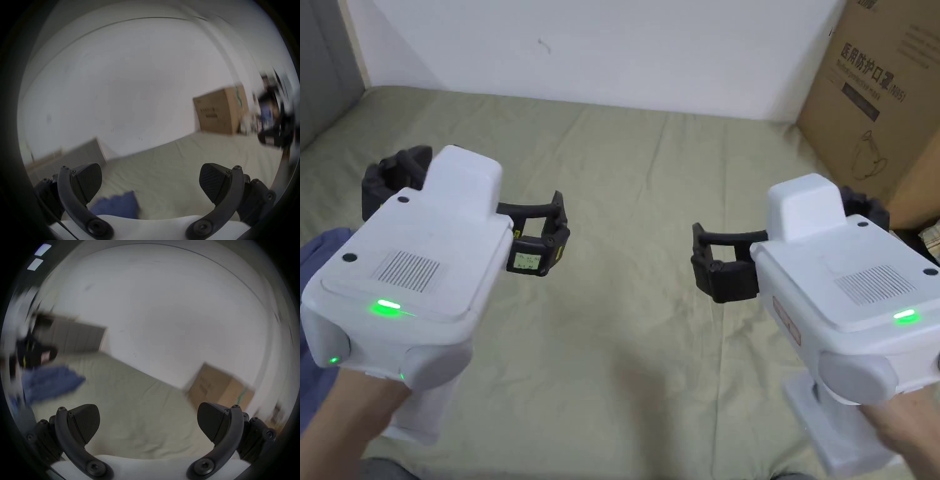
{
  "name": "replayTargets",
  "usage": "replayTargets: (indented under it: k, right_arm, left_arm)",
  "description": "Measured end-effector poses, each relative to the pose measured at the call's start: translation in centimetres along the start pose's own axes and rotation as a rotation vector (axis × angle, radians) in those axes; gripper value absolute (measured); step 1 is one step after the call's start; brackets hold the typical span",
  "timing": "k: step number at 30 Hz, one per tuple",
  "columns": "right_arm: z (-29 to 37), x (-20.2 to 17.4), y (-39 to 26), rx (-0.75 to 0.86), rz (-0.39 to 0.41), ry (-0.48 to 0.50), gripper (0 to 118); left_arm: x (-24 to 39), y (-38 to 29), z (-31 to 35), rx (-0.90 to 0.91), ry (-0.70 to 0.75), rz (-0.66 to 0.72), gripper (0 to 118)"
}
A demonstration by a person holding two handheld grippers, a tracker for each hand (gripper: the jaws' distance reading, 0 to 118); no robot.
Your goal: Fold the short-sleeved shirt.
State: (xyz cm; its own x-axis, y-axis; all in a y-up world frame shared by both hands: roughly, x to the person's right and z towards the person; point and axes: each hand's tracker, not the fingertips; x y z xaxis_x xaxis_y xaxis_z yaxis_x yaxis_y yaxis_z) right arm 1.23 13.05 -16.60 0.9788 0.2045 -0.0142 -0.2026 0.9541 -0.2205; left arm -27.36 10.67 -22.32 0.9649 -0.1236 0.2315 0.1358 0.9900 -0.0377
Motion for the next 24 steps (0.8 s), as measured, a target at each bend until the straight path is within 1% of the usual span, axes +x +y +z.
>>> replayTargets:
  k: [1, 3, 4, 7, 8, 15, 24]
  right_arm:
    - [0.0, -0.3, -0.7, 0.000, -0.040, -0.022, 118]
    - [0.3, -0.6, -1.8, 0.009, -0.077, -0.048, 118]
    - [0.5, -1.0, -2.2, 0.022, -0.078, -0.048, 118]
    - [1.0, -1.3, -2.7, 0.033, -0.156, -0.054, 117]
    - [1.1, -1.3, -2.7, 0.039, -0.164, -0.045, 117]
    - [1.3, -1.5, -2.4, 0.051, -0.169, -0.058, 117]
    - [1.4, -2.1, -2.3, 0.055, -0.145, -0.061, 117]
  left_arm:
    - [0.0, -0.5, 0.2, 0.005, 0.017, 0.031, 118]
    - [0.8, -1.3, 0.6, 0.006, 0.031, 0.050, 118]
    - [1.0, -1.6, 0.7, -0.001, 0.028, 0.041, 118]
    - [1.8, -2.2, 0.8, -0.025, 0.001, 0.044, 118]
    - [2.0, -2.4, 0.8, -0.030, -0.002, 0.047, 118]
    - [2.2, -2.4, 0.8, -0.036, 0.001, 0.098, 118]
    - [2.2, -2.0, 0.9, -0.027, 0.018, 0.094, 118]
